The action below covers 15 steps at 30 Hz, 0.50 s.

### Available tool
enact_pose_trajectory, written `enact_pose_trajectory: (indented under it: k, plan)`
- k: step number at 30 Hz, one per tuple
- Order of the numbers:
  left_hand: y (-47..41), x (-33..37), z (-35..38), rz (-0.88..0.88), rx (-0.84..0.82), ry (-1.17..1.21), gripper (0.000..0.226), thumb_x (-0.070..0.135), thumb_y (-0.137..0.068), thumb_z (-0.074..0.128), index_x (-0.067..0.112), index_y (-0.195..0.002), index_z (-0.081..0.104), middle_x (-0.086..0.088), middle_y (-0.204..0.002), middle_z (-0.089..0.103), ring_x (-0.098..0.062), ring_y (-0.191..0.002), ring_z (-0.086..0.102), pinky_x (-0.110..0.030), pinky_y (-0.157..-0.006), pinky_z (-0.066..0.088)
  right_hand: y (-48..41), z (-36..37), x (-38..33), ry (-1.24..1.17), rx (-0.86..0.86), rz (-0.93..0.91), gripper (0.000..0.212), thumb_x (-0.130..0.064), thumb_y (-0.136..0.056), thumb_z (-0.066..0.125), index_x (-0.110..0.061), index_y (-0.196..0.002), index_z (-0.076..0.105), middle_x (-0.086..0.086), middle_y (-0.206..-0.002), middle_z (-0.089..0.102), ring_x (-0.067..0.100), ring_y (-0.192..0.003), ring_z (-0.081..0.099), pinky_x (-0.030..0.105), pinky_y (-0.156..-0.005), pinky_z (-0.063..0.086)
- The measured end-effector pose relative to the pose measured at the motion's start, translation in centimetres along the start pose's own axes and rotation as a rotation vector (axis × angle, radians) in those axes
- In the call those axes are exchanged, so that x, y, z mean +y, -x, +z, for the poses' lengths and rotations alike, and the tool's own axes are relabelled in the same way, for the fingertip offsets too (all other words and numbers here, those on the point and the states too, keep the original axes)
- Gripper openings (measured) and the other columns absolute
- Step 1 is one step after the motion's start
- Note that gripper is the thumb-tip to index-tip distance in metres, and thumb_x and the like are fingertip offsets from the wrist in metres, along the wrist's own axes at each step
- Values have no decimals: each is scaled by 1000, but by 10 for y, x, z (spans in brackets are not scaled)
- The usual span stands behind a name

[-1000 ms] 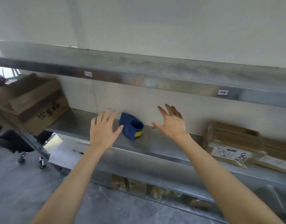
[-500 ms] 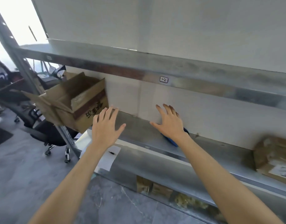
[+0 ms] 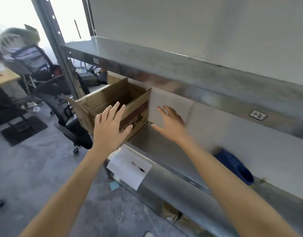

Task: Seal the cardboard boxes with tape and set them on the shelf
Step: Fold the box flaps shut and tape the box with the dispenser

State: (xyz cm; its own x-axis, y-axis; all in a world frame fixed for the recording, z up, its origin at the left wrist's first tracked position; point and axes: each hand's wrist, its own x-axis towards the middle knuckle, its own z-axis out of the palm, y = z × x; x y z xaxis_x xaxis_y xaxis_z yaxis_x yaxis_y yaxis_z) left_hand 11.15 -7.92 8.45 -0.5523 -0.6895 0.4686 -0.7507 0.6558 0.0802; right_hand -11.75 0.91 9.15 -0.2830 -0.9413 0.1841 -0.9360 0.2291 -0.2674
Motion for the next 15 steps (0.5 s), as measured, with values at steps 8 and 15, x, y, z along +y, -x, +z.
enact_pose_trajectory:
  k: [8, 15]
  plan:
    - [-21, -66, 2, -112, -34, 70, 77, 70, -90, 33, 25, -152, 37, -2, -160, 32, -29, -146, 29, -53, -115, 25, -67, 28, -35, -72, -15, -122, 74, -44, -92, 63, -30, -152, 24, 2, -160, 20, 24, -145, 24, 47, -110, 38]
    - [-29, -111, 17, 66, -134, 204, 80, 73, -82, 45, 26, -146, 45, 3, -151, 44, -24, -136, 39, -53, -106, 41, -97, 42, -54, -91, 29, -150, 67, -31, -93, 66, -31, -150, 30, -4, -160, 21, 20, -144, 26, 40, -106, 40]
